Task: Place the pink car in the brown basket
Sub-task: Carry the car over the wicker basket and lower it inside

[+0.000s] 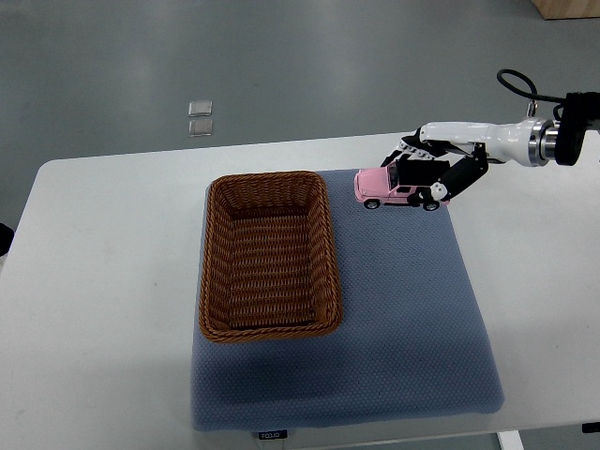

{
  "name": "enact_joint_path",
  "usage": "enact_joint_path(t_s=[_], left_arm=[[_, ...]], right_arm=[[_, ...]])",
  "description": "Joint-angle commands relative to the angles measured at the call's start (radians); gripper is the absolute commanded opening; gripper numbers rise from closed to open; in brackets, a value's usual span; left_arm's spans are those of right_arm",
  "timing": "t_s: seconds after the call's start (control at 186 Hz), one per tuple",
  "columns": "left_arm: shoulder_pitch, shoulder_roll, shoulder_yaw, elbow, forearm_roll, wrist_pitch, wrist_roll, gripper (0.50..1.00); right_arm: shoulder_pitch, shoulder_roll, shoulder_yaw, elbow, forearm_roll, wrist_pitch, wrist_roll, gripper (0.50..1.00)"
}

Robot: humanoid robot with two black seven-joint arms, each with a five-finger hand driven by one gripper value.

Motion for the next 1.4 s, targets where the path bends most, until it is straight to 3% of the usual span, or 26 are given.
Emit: enact_joint_path(t_s=[0.0, 0.436, 0.845, 0.937, 1.071, 1.394], left_arm=[[0.0, 0.0, 0.0, 0.003, 0.001, 0.0, 0.0, 1.0], [0.0, 0.0, -0.001, 0.003, -0.001, 0.0, 0.0, 1.0], [0.0, 0.0, -0.003, 0.005, -0.001, 0.0, 0.0, 1.0], [0.0, 0.0, -0.003, 0.005, -0.001, 0.0, 0.0, 1.0], [0.0, 0.0, -0.003, 0.005, -0.001, 0.0, 0.0, 1.0], [0.0, 0.0, -0.001, 0.005, -0.001, 0.0, 0.0, 1.0]], right_arm=[[0.052, 0.09, -0.012, -0.045, 0.008, -0.004, -0.005, 0.5], [0.091, 0.59, -0.134, -0.378, -0.007, -0.036, -0.005, 0.5], [0.026, 0.708, -0.177, -0.495, -0.021, -0.099, -0.001, 0.5], [0.011, 0.714, -0.177, -0.503, -0.024, -0.097, 0.004, 0.709], [-0.007, 0.714, -0.175, -0.509, -0.024, -0.099, 0.005, 0.895], [-0.001, 0.687, -0.129, -0.507, -0.003, -0.099, 0.007, 0.907]])
